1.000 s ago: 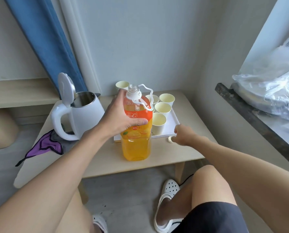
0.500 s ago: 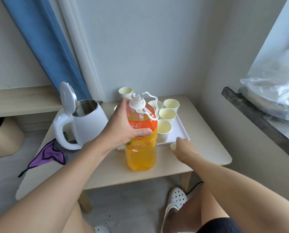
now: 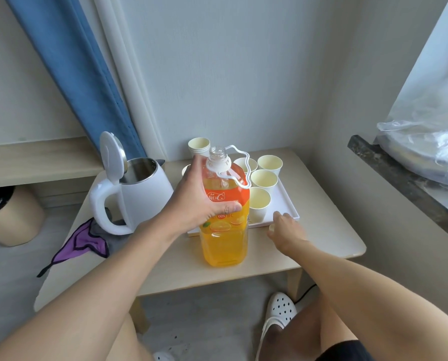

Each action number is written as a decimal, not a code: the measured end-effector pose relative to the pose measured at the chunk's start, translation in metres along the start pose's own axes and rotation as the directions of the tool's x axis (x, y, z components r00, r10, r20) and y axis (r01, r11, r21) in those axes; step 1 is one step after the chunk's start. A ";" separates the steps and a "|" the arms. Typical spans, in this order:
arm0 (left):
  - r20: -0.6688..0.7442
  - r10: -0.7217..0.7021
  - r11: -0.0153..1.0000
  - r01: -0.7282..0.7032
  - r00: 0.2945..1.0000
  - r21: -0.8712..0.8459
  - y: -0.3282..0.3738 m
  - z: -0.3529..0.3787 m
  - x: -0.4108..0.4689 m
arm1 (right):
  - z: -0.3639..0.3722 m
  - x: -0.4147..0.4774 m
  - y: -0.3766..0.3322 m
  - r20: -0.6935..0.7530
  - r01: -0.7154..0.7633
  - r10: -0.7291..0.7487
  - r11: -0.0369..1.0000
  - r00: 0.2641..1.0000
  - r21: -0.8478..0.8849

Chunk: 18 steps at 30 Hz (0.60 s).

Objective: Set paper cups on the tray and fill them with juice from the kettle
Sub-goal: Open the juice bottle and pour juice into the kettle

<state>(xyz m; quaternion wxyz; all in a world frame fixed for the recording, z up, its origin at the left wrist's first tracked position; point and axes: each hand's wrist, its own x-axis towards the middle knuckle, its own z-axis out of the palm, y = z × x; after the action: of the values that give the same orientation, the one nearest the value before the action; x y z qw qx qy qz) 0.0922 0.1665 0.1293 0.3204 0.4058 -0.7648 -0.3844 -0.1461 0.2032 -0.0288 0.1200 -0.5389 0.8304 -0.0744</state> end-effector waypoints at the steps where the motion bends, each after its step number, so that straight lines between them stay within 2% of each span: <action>1: 0.001 0.000 1.000 0.000 1.000 -0.002 0.000 0.000 0.000 | 0.001 -0.001 0.000 -0.008 0.000 0.000 1.000 1.000 -0.001; 5: -0.002 0.004 1.000 -0.004 1.000 -0.008 -0.002 0.000 0.000 | -0.008 -0.006 -0.003 -0.054 0.047 -0.046 0.998 0.997 0.029; 8: 0.006 0.013 1.000 -0.013 1.000 -0.002 -0.001 0.000 0.000 | -0.037 -0.009 -0.013 -0.212 0.102 -0.058 0.974 0.976 0.203; 12: 0.000 0.020 1.000 -0.020 1.000 -0.014 -0.001 -0.001 -0.001 | -0.108 -0.015 -0.044 -0.469 0.192 0.086 0.837 0.879 0.513; 15: 0.000 0.001 1.000 -0.001 1.000 -0.018 -0.001 -0.001 -0.001 | -0.152 -0.031 -0.069 -0.581 0.345 0.045 0.767 0.813 0.542; 18: -0.010 -0.013 1.000 0.013 1.000 -0.028 -0.001 0.000 0.001 | -0.178 -0.051 -0.092 -0.597 0.454 -0.008 0.658 0.802 0.601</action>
<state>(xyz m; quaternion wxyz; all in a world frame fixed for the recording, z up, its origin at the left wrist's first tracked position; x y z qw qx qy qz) 0.0923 0.1655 0.1291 0.3272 0.4082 -0.7552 -0.3950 -0.0952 0.2112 0.1718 0.0681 -0.5089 0.6512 -0.5588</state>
